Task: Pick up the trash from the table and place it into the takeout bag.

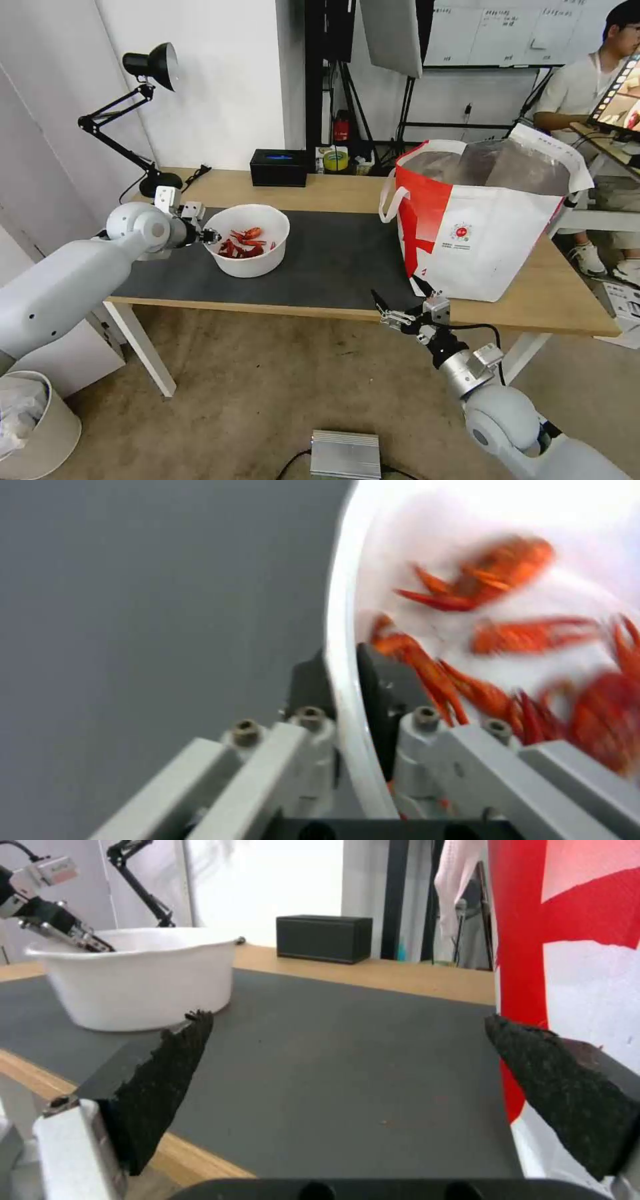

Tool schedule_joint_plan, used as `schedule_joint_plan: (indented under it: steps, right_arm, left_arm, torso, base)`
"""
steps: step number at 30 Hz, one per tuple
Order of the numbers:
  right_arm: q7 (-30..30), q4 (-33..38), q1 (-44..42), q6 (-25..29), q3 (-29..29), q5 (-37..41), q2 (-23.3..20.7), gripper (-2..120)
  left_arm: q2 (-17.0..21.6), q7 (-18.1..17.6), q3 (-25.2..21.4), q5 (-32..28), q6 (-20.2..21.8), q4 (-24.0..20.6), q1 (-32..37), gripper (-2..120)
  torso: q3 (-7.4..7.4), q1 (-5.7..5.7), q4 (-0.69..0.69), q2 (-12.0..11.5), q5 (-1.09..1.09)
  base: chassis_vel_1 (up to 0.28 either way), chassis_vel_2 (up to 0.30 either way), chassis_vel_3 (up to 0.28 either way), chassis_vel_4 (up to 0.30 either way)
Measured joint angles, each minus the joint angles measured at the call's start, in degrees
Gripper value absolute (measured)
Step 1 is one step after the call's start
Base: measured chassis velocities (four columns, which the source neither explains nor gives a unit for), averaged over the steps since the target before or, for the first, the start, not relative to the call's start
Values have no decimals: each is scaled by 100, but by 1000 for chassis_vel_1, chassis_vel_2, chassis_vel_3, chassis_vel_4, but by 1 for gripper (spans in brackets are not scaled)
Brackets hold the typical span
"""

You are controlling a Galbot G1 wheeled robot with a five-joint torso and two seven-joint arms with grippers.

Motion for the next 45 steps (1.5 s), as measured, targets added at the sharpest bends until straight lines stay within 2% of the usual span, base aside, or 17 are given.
schedule_joint_plan:
  steps: [1, 2, 3, 10, 13, 14, 16, 19, 20, 23, 26, 35, 45]
  right_arm:
    - [0, 0, 0, 0, 0, 0, 0, 100]
    - [0, 0, 0, 0, 0, 0, 0, 100]
    - [0, 0, 0, 0, 0, 0, 0, 100]
    - [0, 0, 0, 0, 0, 0, 0, 100]
    - [0, 0, 0, 0, 0, 0, 0, 100]
    - [0, 0, 0, 0, 0, 0, 0, 100]
    - [0, 0, 0, 0, 0, 0, 0, 100]
    - [0, 0, 0, 0, 0, 0, 0, 100]
    - [0, 0, 0, 0, 0, 0, 0, 100]
    - [0, 0, 0, 0, 0, 0, 0, 100]
    - [0, 0, 0, 0, 0, 0, 0, 100]
    - [0, 0, 0, 1, 0, 0, 0, 100]
    - [0, 0, 0, 0, 0, 0, 0, 100]
  left_arm:
    - [0, 0, 0, 0, 0, 0, 0, 8]
    - [1, -6, -118, 2, -4, -24, 88, 2]
    - [2, -15, -227, 3, -6, -50, 165, 0]
    - [4, -75, -697, -57, -11, -317, 458, 0]
    - [-33, -228, -1110, -294, -70, -634, 624, 0]
    - [-33, -228, -1110, -294, -70, -634, 624, 0]
    - [-157, -481, -1362, -490, -94, -845, 729, 0]
    - [-253, -638, -1608, -582, -115, -1054, 894, 0]
    - [-253, -638, -1608, -582, -115, -1054, 894, 0]
    - [-283, -766, -2054, -648, -187, -1389, 1269, 0]
    - [-290, -795, -2201, -669, -222, -1508, 1385, 0]
    - [-410, -938, -2263, -795, -281, -1758, 1357, 0]
    - [-813, -1182, -1795, -993, -322, -1683, 730, 0]
  torso:
    - [0, 0, 0, 0, 0]
    - [0, 0, 0, 0, 0]
    - [0, 0, -1, 0, 1]
    - [0, 0, 1, 1, 0]
    - [0, 0, 1, 1, 2]
    - [0, 0, 1, 1, 2]
    - [0, 0, 0, 1, 1]
    - [0, 0, -2, 1, 1]
    - [0, 0, -2, 1, 1]
    - [0, 0, 1, 1, 0]
    - [0, 0, 2, 1, 0]
    - [0, 0, 1, 0, 1]
    - [0, 0, -1, 0, 1]
  base:
    - [0, 0, 0, 0]
    - [0, 0, 0, 0]
    - [0, 0, 0, 0]
    - [0, 0, 0, 0]
    - [0, 0, 0, 0]
    - [0, 0, 0, 0]
    - [0, 0, 0, 0]
    - [0, 0, 0, 0]
    - [0, 0, 0, 0]
    - [0, 0, 0, 0]
    - [0, 0, 0, 0]
    - [0, 0, 0, 0]
    - [0, 0, 0, 0]
